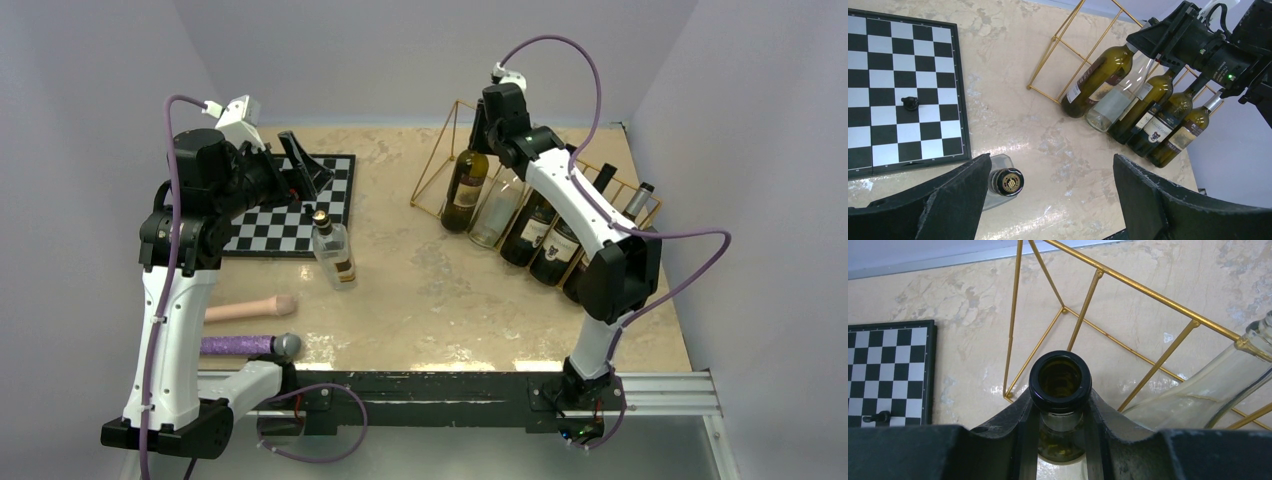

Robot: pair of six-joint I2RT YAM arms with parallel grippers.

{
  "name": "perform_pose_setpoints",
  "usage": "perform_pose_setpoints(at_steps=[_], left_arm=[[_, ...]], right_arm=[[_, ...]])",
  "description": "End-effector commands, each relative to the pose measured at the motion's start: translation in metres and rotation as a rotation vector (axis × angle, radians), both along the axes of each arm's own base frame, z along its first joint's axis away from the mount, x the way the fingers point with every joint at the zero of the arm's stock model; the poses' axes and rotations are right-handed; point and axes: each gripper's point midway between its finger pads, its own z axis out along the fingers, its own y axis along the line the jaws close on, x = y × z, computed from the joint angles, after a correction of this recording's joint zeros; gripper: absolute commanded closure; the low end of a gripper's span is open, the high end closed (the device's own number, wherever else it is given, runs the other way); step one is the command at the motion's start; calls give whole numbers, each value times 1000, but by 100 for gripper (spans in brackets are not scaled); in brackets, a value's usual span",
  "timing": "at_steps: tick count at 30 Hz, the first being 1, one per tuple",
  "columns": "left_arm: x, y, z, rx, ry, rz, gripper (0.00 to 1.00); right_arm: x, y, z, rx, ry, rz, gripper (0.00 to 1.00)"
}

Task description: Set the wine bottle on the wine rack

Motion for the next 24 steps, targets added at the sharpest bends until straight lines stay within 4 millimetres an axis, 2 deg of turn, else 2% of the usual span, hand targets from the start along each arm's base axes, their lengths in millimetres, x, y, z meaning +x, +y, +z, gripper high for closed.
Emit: perform_pose_setpoints(at_steps=[1, 4, 6, 13, 17, 24], left_arm=[[-1, -4, 11, -4, -42, -26, 5], [-2, -4, 10, -4, -39, -26, 5], [-2, -4, 9, -2, -38, -25, 5], [-2, -4, 3, -2, -25, -27, 5], [-3, -3, 4, 2, -29, -28, 5], [-4, -3, 3, 8, -31, -31, 5]], right_arm=[[13, 5, 27, 61, -68, -20, 99], [14, 4, 14, 51, -31, -28, 89], [13, -4, 5, 40, 2, -76, 84], [20, -17, -11, 89, 56, -139, 79], [23, -26, -18, 112, 86, -169, 69], [34, -35, -25, 146, 114, -175, 63]])
